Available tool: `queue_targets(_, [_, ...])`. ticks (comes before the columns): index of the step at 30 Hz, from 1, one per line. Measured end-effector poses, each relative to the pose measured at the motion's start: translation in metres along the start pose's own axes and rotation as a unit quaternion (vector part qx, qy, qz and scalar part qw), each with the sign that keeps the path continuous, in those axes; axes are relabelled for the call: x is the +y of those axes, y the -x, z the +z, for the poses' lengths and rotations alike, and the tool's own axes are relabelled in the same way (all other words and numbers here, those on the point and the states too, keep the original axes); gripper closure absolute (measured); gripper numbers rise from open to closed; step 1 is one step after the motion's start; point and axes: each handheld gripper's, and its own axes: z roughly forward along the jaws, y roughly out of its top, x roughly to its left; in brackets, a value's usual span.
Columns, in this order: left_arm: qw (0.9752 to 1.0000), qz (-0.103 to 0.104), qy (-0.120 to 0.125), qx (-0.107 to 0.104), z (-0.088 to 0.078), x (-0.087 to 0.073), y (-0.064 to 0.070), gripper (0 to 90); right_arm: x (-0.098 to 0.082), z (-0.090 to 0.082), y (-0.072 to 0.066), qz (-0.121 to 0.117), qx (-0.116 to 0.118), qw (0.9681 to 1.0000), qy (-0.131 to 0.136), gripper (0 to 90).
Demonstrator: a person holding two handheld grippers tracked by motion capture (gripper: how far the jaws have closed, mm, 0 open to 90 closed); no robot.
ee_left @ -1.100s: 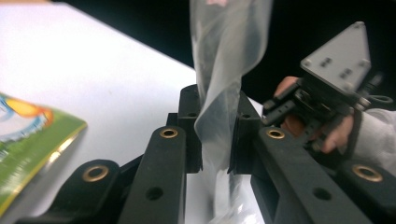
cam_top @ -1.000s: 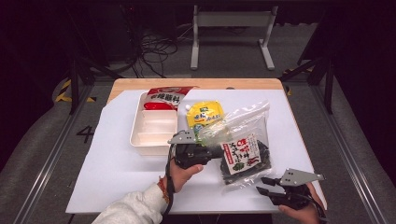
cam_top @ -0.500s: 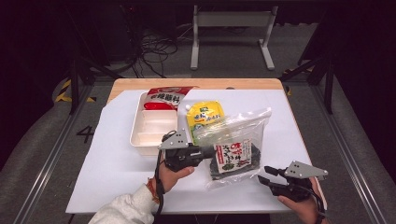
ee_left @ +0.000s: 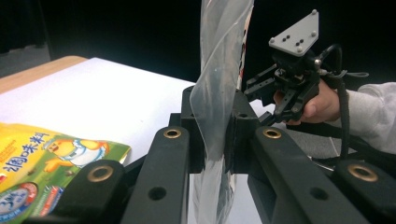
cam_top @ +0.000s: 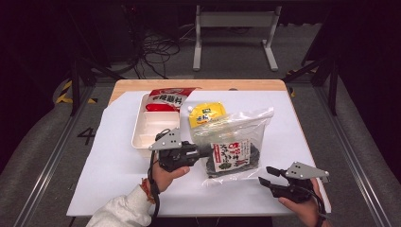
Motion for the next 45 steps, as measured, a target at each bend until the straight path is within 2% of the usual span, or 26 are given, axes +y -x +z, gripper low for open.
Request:
queue_targets(3, [1.0000,0.003,0.004,0.000,-0.005,0.003,-0.004,81.2,-0.001,-0.001,0.001,0.004,-0.009,0.9999,0.003,47.9])
queue_targets(4, [1.0000,0.005,0.005,0.003,-0.007,0.004,-0.005,81.2,-0.002,-0.004,0.001,0.005,-0.021,0.9997,0.006,46.8])
queue_targets(6, [1.0000,0.005,0.005,0.004,-0.008,0.005,-0.006,81.3,-0.003,-0.007,0.002,0.010,-0.029,0.9994,0.012,45.7])
queue_targets(12, [0.9994,0.017,0.020,0.021,-0.020,0.017,-0.010,81.3,-0.010,-0.015,0.004,0.018,-0.044,0.9987,0.015,44.4])
queue_targets(19, [0.9979,0.019,0.040,0.047,-0.040,0.025,-0.017,81.3,-0.010,-0.020,0.009,0.037,-0.061,0.9972,0.024,40.0])
queue_targets(25, [0.9957,0.022,0.066,0.061,-0.056,0.036,-0.023,81.4,-0.012,-0.020,0.010,0.041,-0.061,0.9972,0.017,39.6])
queue_targets(33, [0.9925,0.040,0.065,0.096,-0.078,0.050,-0.035,81.4,-0.013,-0.019,0.011,0.045,-0.064,0.9968,0.016,38.0])
queue_targets(37, [0.9904,0.038,0.062,0.117,-0.090,0.051,-0.043,81.4,-0.013,-0.019,0.011,0.046,-0.061,0.9970,0.015,37.7])
queue_targets(41, [0.9890,0.038,0.061,0.129,-0.098,0.051,-0.049,81.4,-0.013,-0.017,0.009,0.045,-0.062,0.9970,0.012,37.2])
queue_targets(45, [0.9861,0.040,0.057,0.151,-0.108,0.052,-0.057,81.4,-0.013,-0.016,0.010,0.053,-0.055,0.9970,0.012,36.6])
